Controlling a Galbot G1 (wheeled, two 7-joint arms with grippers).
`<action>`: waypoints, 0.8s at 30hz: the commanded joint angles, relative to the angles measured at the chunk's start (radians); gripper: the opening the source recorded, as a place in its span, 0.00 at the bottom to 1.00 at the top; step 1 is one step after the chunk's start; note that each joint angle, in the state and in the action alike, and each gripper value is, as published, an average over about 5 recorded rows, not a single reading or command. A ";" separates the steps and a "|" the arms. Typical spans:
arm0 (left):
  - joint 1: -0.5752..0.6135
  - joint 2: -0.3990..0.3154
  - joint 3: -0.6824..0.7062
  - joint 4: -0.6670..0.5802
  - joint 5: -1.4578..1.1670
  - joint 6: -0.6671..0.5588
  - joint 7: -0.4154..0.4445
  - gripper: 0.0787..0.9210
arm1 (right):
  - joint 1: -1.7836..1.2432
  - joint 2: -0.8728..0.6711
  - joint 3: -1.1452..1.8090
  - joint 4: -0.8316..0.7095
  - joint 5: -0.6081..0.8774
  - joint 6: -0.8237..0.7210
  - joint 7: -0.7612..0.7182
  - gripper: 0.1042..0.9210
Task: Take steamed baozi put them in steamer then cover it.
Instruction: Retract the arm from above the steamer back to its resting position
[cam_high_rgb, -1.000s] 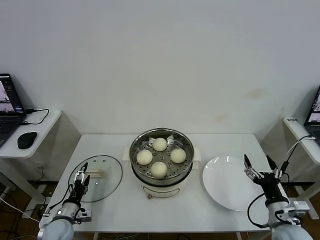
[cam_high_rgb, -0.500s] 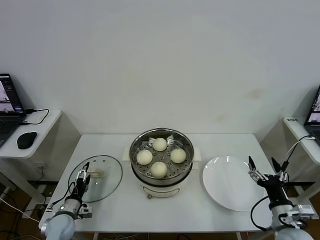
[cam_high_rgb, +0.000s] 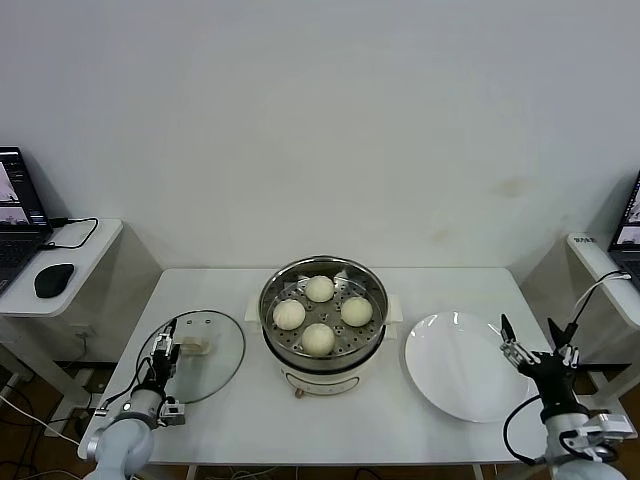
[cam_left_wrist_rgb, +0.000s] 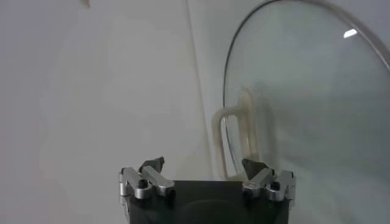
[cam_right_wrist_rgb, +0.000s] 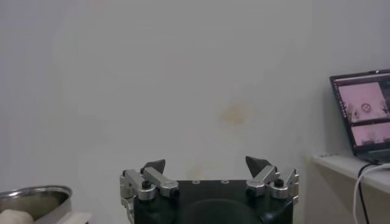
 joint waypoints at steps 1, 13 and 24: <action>-0.051 -0.008 0.008 0.041 -0.004 0.013 -0.001 0.88 | -0.005 0.006 0.001 -0.005 -0.002 0.003 -0.001 0.88; -0.116 -0.039 0.043 0.115 -0.054 0.057 -0.045 0.88 | 0.004 0.003 0.007 -0.021 -0.002 0.002 0.000 0.88; -0.135 -0.049 0.053 0.167 -0.088 0.072 -0.087 0.88 | 0.006 0.000 0.006 -0.036 -0.003 0.005 -0.002 0.88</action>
